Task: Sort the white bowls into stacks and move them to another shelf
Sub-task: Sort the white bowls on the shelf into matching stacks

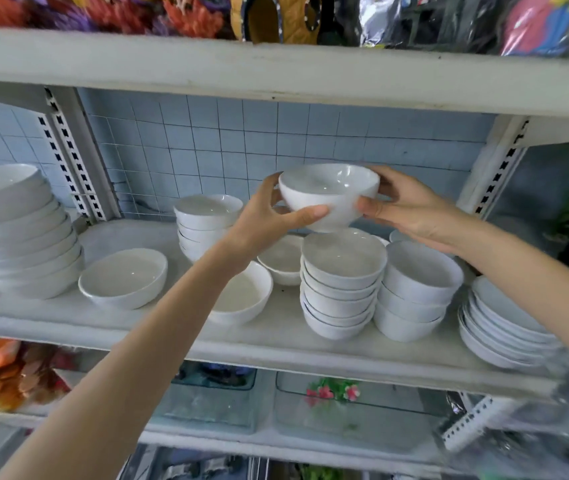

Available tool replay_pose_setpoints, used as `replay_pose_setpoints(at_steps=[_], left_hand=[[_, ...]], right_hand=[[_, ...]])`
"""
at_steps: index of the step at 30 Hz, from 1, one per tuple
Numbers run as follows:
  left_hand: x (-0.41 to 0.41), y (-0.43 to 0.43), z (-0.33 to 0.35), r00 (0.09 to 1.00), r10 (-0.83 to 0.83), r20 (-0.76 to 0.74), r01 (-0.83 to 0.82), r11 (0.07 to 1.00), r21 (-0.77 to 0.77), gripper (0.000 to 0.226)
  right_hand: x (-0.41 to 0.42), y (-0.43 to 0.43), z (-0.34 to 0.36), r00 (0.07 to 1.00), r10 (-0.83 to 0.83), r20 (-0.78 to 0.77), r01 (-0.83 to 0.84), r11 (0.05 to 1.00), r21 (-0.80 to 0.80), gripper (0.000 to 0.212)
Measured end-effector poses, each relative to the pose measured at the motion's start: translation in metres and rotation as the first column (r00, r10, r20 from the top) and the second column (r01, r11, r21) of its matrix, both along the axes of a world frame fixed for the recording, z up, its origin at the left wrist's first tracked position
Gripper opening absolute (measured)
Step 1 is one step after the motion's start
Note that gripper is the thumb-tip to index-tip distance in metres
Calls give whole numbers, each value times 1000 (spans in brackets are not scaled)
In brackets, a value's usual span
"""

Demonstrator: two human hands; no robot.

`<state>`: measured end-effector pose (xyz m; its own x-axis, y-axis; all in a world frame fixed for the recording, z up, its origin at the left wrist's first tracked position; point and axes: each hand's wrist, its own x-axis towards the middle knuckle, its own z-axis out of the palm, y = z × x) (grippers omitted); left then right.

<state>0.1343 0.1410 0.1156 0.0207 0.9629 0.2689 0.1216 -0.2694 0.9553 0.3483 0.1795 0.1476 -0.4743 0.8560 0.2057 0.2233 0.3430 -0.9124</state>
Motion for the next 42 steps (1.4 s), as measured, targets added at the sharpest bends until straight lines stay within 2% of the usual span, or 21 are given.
replay_pose_setpoints(at_steps=[2,4,7,11,13,17,21,26,31,39,42], left_hand=[[-3,-7,0,998,-65,-12,65,998,-14,104],[-3,-11,-1,991,-116,-65,115,993,-21,96],[1,-16,-6,983,-154,-97,152,988,-30,73],[3,-13,-17,972,-154,-180,149,988,-40,70],[2,-11,-21,966,-157,-204,152,988,-41,67],[3,-9,-28,965,-171,-200,164,985,-52,71],[6,-6,-34,972,-188,-144,178,981,-76,70],[15,-2,-37,973,-193,-130,181,979,-96,69],[14,-4,-36,972,-192,-134,180,979,-95,64],[16,-7,-36,966,-229,-117,214,969,-127,66],[16,-8,-37,966,-231,-119,215,968,-132,66]], right_hand=[[2,-13,-4,1000,-8,27,8,1000,16,102],[6,-23,-11,999,-27,44,26,999,20,95],[11,-31,-20,996,-66,67,65,998,12,106],[14,-34,-28,988,-89,123,87,996,22,116],[14,-36,-31,983,-100,156,98,995,19,108],[17,-35,-41,974,-106,199,99,994,47,69],[23,-27,-45,960,-135,244,117,989,87,62],[28,-25,-46,965,-128,231,114,991,74,64],[23,-25,-49,972,-105,211,99,994,35,87],[28,-25,-52,979,-39,200,39,999,4,80],[27,-25,-51,979,-33,203,34,999,2,88]])
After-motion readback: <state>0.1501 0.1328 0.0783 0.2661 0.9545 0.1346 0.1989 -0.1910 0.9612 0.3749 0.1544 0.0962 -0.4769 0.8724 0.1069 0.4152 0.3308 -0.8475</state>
